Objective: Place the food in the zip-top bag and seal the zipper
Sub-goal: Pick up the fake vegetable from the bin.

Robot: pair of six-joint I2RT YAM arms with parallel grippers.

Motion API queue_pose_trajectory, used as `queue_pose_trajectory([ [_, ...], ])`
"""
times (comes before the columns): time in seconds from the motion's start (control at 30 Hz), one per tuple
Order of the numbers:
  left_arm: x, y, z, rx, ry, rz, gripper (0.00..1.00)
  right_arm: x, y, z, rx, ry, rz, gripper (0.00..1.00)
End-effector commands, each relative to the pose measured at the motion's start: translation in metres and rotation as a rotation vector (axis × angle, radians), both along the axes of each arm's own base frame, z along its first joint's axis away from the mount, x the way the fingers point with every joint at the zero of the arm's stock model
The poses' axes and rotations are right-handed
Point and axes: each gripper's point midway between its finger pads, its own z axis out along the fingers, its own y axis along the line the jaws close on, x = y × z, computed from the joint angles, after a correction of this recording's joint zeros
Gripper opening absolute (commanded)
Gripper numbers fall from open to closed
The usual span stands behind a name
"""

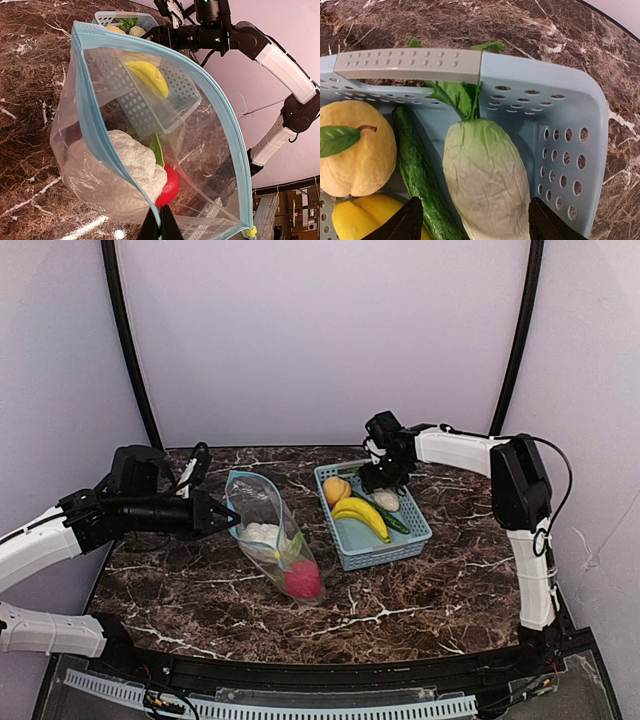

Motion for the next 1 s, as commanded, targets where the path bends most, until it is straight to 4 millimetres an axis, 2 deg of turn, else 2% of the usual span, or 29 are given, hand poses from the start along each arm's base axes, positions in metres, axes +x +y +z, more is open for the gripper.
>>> queue_pose_trajectory([
  [0.0, -0.001, 0.003, 0.013, -0.013, -0.036, 0.0, 0.01, 0.018, 0.002, -0.004, -0.021, -0.033, 0.018, 0.71],
  [0.1, -0.001, 0.004, 0.014, -0.015, -0.035, 0.004, 0.01, 0.022, 0.001, -0.012, -0.034, -0.03, 0.018, 0.69],
  [0.27, -0.001, 0.005, 0.016, -0.018, -0.039, 0.009, 0.01, 0.024, -0.001, -0.022, -0.052, -0.019, 0.011, 0.59],
  [0.4, -0.001, 0.005, 0.017, -0.022, -0.044, 0.009, 0.01, 0.024, -0.004, -0.02, -0.062, -0.027, 0.006, 0.49],
  [0.5, -0.001, 0.005, 0.019, -0.025, -0.046, 0.012, 0.01, 0.025, -0.005, -0.008, -0.056, -0.047, -0.001, 0.41],
  [0.63, -0.001, 0.006, 0.021, -0.029, -0.051, 0.017, 0.01, 0.023, -0.008, 0.027, -0.029, -0.099, -0.009, 0.31],
  [0.77, -0.001, 0.005, 0.022, -0.037, -0.051, 0.019, 0.01, 0.016, -0.01, 0.075, 0.022, -0.168, -0.011, 0.26],
  [0.8, -0.001, 0.005, 0.023, -0.042, -0.053, 0.017, 0.01, 0.013, -0.011, 0.094, 0.045, -0.195, -0.013, 0.25],
  [0.97, -0.002, 0.001, 0.022, -0.069, -0.046, 0.004, 0.01, -0.013, -0.014, 0.152, 0.152, -0.26, -0.006, 0.23],
])
